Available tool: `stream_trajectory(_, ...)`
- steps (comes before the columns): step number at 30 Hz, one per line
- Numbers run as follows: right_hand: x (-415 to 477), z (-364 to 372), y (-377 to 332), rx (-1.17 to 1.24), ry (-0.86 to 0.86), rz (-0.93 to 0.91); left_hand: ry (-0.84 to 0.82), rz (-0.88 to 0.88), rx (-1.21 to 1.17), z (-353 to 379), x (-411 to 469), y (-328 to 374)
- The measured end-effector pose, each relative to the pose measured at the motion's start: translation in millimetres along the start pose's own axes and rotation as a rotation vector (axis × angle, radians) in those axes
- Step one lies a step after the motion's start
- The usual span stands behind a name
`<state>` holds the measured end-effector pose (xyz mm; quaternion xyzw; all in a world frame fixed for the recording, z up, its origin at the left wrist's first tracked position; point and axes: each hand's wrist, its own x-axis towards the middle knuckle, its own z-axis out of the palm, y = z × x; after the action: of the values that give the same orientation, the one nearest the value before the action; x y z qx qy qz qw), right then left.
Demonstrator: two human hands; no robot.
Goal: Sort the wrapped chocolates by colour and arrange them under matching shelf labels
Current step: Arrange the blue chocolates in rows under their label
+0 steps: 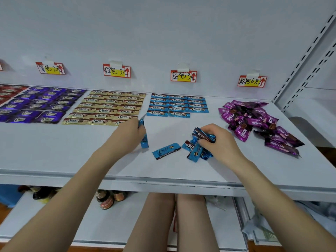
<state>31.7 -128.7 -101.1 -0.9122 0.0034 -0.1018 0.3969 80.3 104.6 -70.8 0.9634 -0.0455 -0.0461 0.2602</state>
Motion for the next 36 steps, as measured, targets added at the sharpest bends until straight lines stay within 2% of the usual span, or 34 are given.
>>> stream_trajectory(3,3,-2,0,0.038,0.038,-0.001,-0.022,0.062,-0.028,7,-4,9)
stream_trajectory(6,5,-5,1,0.132,0.092,0.013,-0.054,0.213,0.176,26,-12,22)
stream_trajectory(10,7,-9,3,0.228,0.123,0.048,0.03,0.322,0.428,45,-25,33)
stream_trajectory(13,9,-11,3,0.282,0.13,0.073,0.018,0.278,0.424,49,-26,33)
stream_trajectory(18,10,-15,2,0.388,0.151,0.121,-0.103,0.18,0.289,47,-14,39)
stream_trajectory(20,10,-17,2,0.46,0.158,0.151,-0.106,0.224,0.295,46,-12,41)
stream_trajectory(24,13,-21,-3,0.545,0.161,0.197,0.024,0.367,0.416,43,-11,35)
stream_trajectory(25,13,-22,-5,0.57,0.15,0.198,0.061,0.364,0.356,41,-9,33)
stream_trajectory(27,14,-23,-12,0.639,0.119,0.195,0.123,0.252,0.024,35,-5,32)
stream_trajectory(29,16,-20,-22,0.725,0.091,0.183,0.127,0.005,-0.605,31,-2,37)
stream_trajectory(31,18,-12,-36,0.794,0.069,0.16,0.011,-0.282,-1.294,32,-4,49)
stream_trajectory(32,19,-5,-42,0.791,0.074,0.134,-0.062,-0.365,-1.53,34,-5,56)
stream_trajectory(34,20,8,-55,0.662,0.149,0.052,-0.161,-0.442,-1.853,37,-7,66)
stream_trajectory(36,21,20,-64,0.565,0.232,-0.012,-0.174,-0.48,-2.021,39,-5,71)
